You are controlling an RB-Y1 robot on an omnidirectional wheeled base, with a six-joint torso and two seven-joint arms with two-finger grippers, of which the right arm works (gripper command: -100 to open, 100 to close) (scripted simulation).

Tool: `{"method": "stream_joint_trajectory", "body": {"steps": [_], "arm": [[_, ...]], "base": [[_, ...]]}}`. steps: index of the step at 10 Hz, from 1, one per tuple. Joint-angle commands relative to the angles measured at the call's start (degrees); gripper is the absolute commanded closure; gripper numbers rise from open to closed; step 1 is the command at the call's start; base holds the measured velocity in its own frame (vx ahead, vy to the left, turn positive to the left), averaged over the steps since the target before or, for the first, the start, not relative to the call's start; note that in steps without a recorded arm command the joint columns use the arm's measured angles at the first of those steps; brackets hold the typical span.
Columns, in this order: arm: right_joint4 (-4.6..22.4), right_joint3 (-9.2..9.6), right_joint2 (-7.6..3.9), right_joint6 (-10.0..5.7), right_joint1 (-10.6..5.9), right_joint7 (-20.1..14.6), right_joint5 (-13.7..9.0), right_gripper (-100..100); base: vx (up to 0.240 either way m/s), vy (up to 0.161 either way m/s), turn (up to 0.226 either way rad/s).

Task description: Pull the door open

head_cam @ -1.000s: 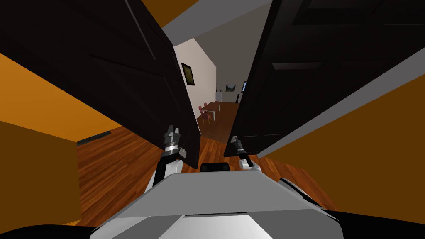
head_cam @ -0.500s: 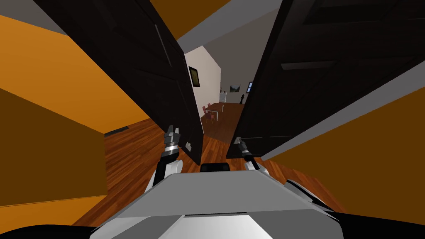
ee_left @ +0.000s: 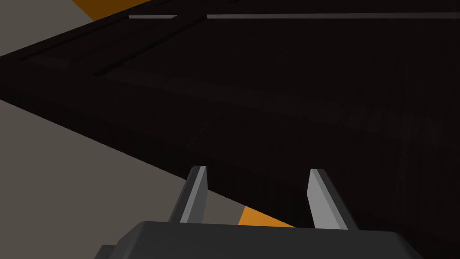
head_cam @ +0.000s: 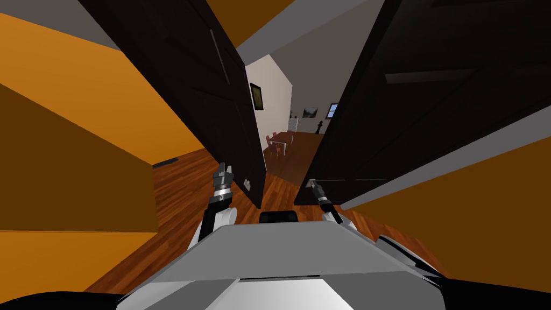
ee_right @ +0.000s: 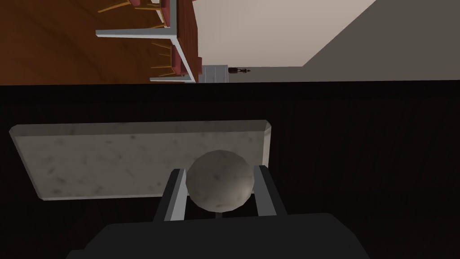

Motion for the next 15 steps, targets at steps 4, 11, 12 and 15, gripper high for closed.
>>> {"method": "stream_joint_trajectory", "body": {"steps": [4,11,12,15], "arm": [[-1.5,5.01,-3.63,-3.55,2.95,-2.7,-0.7,100],[-0.4,9.62,-6.68,-9.61,5.6,-5.4,-0.9,100],[-0.4,9.62,-6.68,-9.61,5.6,-5.4,-0.9,100],[-0.3,11.76,-8.27,-12.65,7.01,-6.6,-1.1,100]], "base": [[-0.223,-0.07,0.145],[-0.163,-0.063,0.12],[-0.143,-0.037,0.041],[-0.164,-0.056,0.11]]}}
